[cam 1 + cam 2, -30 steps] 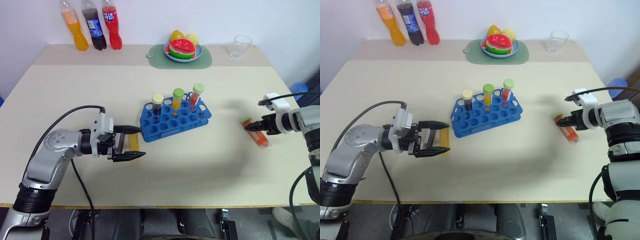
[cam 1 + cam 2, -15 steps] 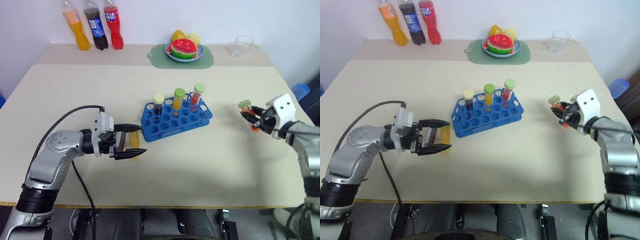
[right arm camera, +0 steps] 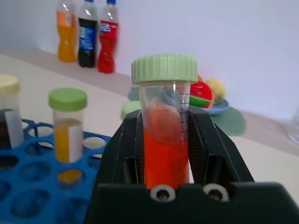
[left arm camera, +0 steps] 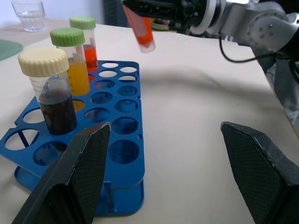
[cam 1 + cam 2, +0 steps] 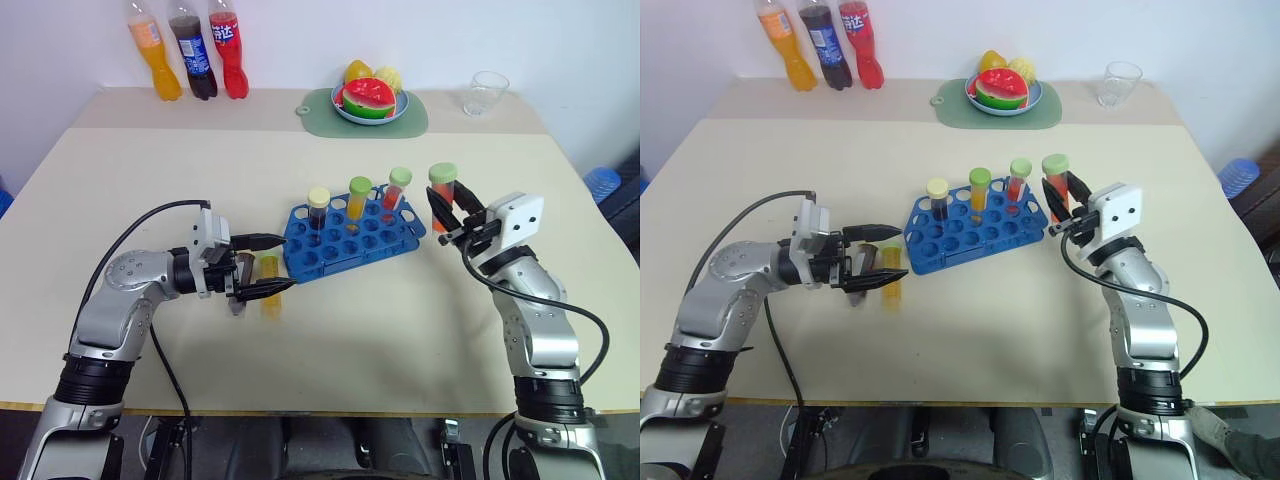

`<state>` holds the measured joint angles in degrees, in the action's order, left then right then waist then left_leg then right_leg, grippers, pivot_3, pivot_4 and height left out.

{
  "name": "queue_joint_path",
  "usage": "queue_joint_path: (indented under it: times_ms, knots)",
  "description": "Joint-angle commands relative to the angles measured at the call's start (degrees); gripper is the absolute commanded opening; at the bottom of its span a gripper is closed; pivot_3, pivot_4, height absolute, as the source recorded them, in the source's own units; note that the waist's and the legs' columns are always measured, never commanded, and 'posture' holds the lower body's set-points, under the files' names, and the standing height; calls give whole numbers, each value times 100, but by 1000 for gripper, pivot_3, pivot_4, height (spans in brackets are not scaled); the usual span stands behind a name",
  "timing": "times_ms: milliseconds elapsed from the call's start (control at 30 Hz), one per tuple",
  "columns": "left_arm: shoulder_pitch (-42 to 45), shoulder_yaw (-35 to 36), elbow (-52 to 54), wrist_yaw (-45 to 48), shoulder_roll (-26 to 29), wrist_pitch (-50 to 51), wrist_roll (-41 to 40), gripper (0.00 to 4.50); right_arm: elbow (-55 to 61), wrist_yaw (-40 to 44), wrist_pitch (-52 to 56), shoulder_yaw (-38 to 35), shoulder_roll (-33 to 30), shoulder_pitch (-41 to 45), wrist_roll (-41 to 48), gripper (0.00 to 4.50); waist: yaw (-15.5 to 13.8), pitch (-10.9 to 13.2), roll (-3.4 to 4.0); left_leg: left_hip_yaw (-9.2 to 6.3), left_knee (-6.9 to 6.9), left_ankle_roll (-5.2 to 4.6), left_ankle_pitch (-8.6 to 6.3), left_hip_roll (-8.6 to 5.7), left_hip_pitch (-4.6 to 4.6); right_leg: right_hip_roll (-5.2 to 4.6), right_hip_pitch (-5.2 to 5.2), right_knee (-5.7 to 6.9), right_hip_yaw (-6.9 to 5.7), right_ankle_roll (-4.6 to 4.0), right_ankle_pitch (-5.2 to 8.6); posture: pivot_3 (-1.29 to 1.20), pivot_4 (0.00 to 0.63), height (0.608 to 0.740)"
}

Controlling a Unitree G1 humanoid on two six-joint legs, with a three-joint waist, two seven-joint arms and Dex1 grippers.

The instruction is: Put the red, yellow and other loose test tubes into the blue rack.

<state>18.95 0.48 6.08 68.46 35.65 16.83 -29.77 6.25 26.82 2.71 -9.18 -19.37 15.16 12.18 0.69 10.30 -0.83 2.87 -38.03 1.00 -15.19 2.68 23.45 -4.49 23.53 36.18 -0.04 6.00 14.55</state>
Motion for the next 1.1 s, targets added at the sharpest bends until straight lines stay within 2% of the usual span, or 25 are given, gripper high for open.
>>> queue_joint_path:
  times_ms: [33, 333, 800, 1100]
  knots:
    - [39, 83, 147, -47, 38, -85, 2, 3905, -164, -76, -335, 8, 113, 173, 32, 784, 7, 0, 0, 0, 0, 0, 0, 0, 0, 0, 0, 0, 0, -1, 0, 0, 150, 740]
    - [-164, 204, 344, -255, 83, -44, -30, 3905, -808, -157, -837, 235, 364, 530, -68, 784, 46, 1, 1, -2, 2, 0, 0, 2, -3, 2, 2, 5, 0, 2, -1, 0, 150, 740]
    - [-186, 213, 398, -424, 74, -31, -58, 3905, -641, -172, -848, 338, 433, 787, 37, 784, 13, 1, 2, -2, 2, 0, 0, 2, -2, 0, 1, 4, 0, 1, -1, 0, 150, 740]
    - [-178, 212, 405, -470, 72, -40, -58, 3905, -1477, -164, -1297, 374, 703, 911, -14, 784, 23, 1, 2, -2, 3, 0, 0, 2, -3, 1, 1, 5, -1, 1, -1, 0, 150, 740]
